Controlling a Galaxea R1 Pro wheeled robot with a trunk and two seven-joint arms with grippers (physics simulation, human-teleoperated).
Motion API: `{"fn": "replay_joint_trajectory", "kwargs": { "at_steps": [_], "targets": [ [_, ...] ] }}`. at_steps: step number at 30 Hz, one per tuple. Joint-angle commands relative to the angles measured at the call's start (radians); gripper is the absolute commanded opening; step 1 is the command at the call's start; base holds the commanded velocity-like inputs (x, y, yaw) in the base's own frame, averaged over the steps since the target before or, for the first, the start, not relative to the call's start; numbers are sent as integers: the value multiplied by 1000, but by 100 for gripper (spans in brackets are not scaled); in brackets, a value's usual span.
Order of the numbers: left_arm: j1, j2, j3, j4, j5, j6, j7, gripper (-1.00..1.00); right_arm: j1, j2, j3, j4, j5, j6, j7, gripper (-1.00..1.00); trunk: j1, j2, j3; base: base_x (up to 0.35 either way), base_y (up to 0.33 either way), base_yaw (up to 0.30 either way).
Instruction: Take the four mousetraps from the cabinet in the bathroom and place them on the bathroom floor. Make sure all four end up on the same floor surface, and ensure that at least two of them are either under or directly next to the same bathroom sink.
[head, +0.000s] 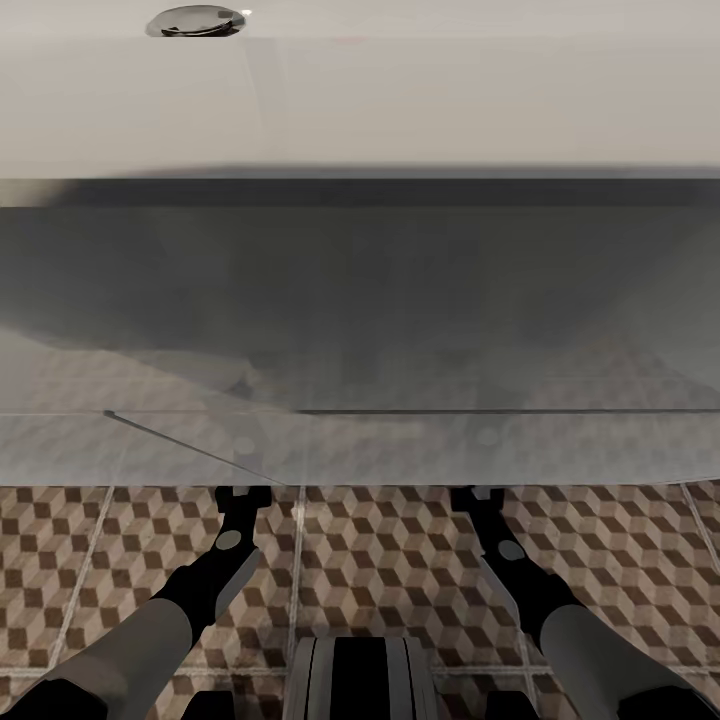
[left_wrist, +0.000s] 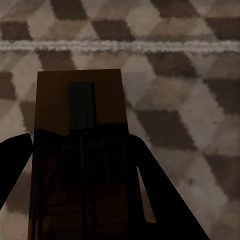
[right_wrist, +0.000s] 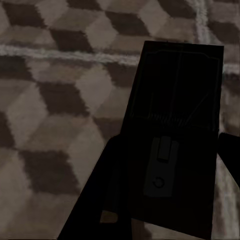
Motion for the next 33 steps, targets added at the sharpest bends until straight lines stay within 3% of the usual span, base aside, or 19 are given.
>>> {"fn": "replay_joint_trajectory", "kwargs": {
  "at_steps": [1,15,21,33],
  "targets": [
    [-1,1,-9,0,8,-4,7,-100,-1,-2,8,0,-11,-4,8,-100,0,0,-1,0,0,0],
    [-1,1,-7,2,8,-5,7,-100,-1,-12,0,0,-15,-4,113,-100,0,0,-1,0,0,0],
    [-1,1,-7,3,9,-6,7,-100,-1,-23,-93,-1,-25,-1,205,-100,0,0,-1,0,0,0],
    [-1,1,-7,3,10,-6,7,-100,-1,-34,-115,-10,-19,7,218,-100,0,0,-1,0,0,0]
  ]
}}
